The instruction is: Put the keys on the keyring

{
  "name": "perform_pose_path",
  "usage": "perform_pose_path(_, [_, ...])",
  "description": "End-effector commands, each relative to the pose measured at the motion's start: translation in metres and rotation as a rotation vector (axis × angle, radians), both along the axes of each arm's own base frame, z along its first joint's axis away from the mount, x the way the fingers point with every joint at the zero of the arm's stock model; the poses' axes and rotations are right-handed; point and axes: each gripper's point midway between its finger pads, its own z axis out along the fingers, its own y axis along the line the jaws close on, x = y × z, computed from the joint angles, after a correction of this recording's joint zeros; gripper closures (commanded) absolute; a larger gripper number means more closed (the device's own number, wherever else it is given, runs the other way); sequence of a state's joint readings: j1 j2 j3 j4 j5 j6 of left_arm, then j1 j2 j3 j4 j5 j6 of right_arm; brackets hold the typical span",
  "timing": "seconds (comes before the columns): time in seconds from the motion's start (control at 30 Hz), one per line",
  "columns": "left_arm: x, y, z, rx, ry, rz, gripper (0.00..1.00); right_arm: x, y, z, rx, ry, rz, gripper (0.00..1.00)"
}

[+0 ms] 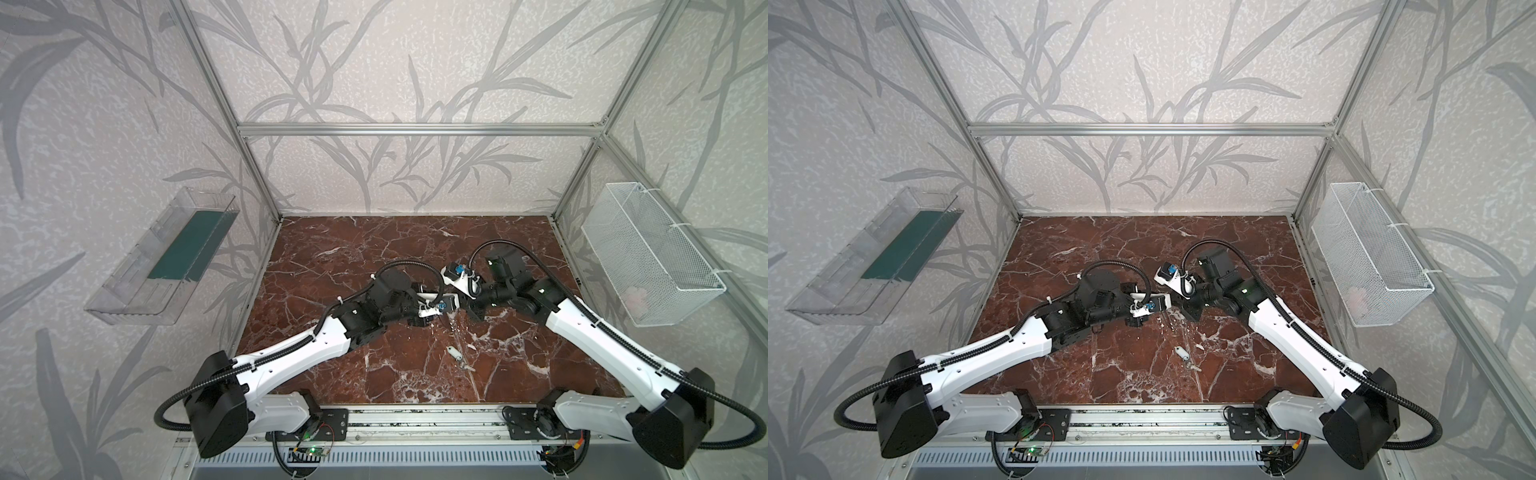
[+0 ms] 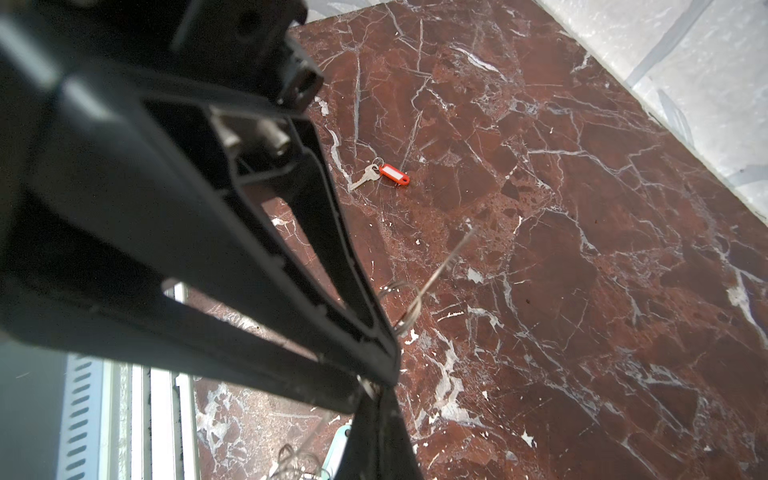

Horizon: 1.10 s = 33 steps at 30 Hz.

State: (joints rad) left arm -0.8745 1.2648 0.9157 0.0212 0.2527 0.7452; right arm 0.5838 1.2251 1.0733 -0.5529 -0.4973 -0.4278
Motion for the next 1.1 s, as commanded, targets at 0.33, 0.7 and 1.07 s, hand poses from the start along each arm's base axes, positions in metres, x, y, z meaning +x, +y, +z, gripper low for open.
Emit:
perform_pose_path(0.33, [0.004, -0.005, 0.006, 0.015, 0.022, 0.008, 1.0, -0.001, 0.006, 0.024, 0.06, -0.058, 0.011, 1.0])
perform_pose_path(0.7, [0.007, 0.006, 0.063, -0.408, 0.15, -0.023, 1.0, 0.002, -0.023, 0.024, 0.222, -0.155, -0.064, 0.7])
perform_pose_path(1.07, [0.004, 0.012, 0.088, -0.642, 0.243, -0.111, 1.0, 0.007, -0.007, 0.057, 0.408, -0.169, -0.041, 0.74])
